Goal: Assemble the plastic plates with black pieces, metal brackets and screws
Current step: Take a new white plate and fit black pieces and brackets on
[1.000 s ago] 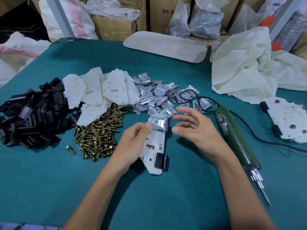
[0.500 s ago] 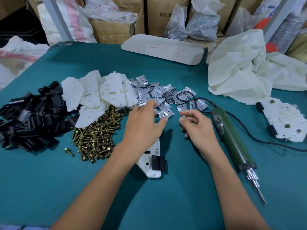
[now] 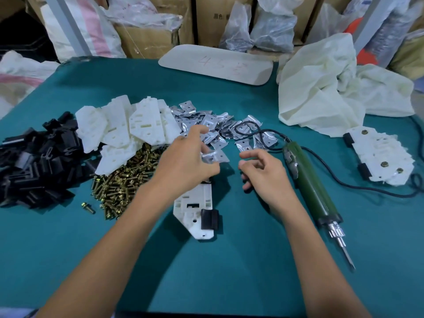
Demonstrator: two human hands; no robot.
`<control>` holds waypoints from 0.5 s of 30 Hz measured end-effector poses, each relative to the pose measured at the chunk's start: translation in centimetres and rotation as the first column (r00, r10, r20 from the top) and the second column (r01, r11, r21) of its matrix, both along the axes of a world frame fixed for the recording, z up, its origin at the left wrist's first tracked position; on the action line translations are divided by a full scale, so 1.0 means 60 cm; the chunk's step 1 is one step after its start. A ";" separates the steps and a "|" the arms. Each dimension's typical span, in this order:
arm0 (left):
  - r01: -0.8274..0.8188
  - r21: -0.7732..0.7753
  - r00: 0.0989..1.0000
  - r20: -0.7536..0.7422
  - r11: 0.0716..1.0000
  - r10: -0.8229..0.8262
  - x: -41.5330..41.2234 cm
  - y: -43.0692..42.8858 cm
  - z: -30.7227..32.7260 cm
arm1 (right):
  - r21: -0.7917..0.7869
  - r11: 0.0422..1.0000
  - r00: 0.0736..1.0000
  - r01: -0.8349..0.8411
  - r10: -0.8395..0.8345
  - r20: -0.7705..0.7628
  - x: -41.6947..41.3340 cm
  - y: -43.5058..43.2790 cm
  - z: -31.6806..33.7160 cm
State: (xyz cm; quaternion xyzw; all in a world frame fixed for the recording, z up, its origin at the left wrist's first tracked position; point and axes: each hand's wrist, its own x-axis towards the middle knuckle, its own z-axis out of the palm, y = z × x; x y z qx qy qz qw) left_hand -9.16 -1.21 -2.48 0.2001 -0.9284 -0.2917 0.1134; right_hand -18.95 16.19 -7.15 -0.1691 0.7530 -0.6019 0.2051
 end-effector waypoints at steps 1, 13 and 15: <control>0.051 0.042 0.999 0.013 0.998 -0.052 0.028 -0.007 0.008 | 0.001 1.000 0.999 -0.020 0.020 0.024 0.010 0.005 0.003; 0.256 0.089 0.952 0.152 0.963 -0.267 0.166 -0.008 0.006 | 0.083 0.951 0.921 -0.298 0.264 0.286 0.122 0.038 0.025; 0.271 0.088 0.949 0.142 0.959 -0.281 0.164 -0.003 0.001 | 0.096 0.943 0.919 -0.318 0.282 0.276 0.126 0.036 0.028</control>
